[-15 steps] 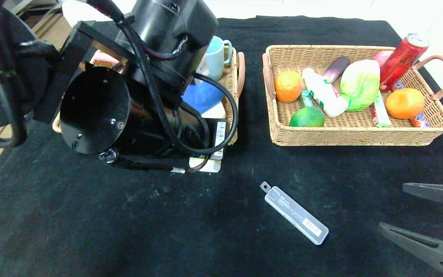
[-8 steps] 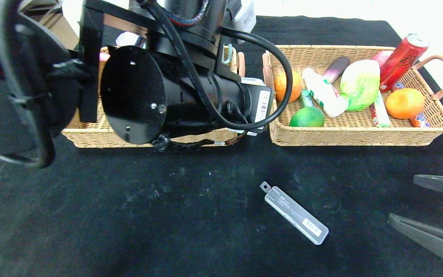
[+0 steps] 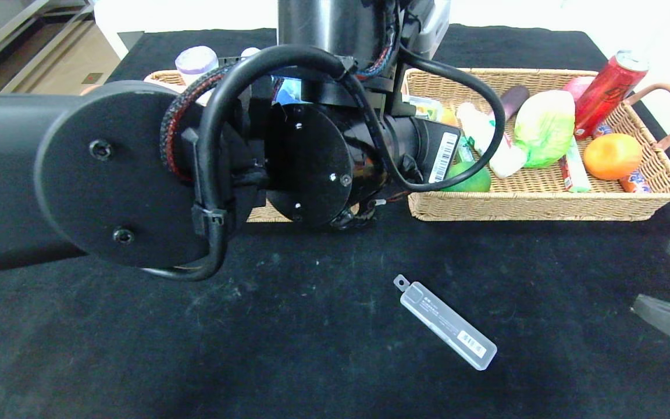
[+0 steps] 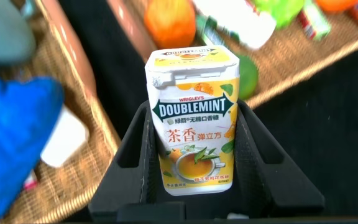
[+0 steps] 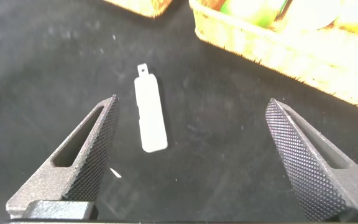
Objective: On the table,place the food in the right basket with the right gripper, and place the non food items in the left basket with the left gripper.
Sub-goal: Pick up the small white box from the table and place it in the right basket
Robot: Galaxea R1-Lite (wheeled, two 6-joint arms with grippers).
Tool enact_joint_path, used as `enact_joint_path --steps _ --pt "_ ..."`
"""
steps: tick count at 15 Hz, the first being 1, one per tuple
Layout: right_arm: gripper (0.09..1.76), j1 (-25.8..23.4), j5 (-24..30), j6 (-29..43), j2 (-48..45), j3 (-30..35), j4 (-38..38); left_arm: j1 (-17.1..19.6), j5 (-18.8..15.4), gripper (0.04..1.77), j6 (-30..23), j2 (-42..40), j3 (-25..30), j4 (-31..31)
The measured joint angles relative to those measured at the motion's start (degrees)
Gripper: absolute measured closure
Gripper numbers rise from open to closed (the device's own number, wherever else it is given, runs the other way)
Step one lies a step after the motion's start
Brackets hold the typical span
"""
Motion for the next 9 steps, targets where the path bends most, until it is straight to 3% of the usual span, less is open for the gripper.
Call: enact_joint_path --steps 3,9 --pt "0.14 0.0 0.0 1.2 -1.6 -0.6 0.0 -0.3 -0.4 1.03 3.2 1.8 -0.2 -5.1" --pt "0.14 -0.3 0.1 3.4 -3.7 -1.9 0.0 -0.6 -1.3 1.03 6.1 5.6 -3.1 -7.6"
